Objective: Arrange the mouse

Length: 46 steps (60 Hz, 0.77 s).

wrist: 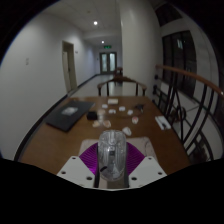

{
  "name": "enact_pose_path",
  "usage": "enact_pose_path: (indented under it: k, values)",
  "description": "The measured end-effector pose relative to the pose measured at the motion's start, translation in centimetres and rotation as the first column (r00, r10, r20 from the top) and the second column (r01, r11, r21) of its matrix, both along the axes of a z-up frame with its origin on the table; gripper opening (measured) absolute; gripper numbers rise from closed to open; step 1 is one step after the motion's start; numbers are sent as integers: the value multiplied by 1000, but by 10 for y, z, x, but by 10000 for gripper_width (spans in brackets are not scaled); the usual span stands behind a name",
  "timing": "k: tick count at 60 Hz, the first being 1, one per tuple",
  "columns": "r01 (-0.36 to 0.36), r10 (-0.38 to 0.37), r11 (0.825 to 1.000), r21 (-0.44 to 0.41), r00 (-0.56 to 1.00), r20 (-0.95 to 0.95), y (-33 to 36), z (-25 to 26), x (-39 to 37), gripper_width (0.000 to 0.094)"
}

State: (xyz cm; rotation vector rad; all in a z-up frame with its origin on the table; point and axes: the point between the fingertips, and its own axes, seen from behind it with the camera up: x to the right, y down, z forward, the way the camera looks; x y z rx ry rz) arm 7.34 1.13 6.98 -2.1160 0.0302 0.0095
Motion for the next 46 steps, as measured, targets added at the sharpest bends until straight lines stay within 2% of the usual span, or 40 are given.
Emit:
enact_pose_path:
  k: [9, 12, 14, 21, 24, 27, 36, 46]
  values:
    - [-3, -2, 990, -143, 999, -33, -3, -72, 9, 340]
    - [4, -10, 985, -171, 1000, -29, -4, -87, 12, 396]
    - [1, -6, 988, -155, 1000, -26, -5, -82, 11, 423]
    - [-48, 51, 980, -193, 999, 8, -11, -86, 10, 537]
    - [-63, 66, 977, -203, 998, 11, -21, -81, 12, 699]
    - [-86, 88, 982, -170, 996, 6, -29, -69, 12, 871]
    - [-181, 175, 977, -115, 983, -60, -88, -25, 16, 853]
    - [-177, 171, 979, -98, 983, -69, -139, -7, 50, 852]
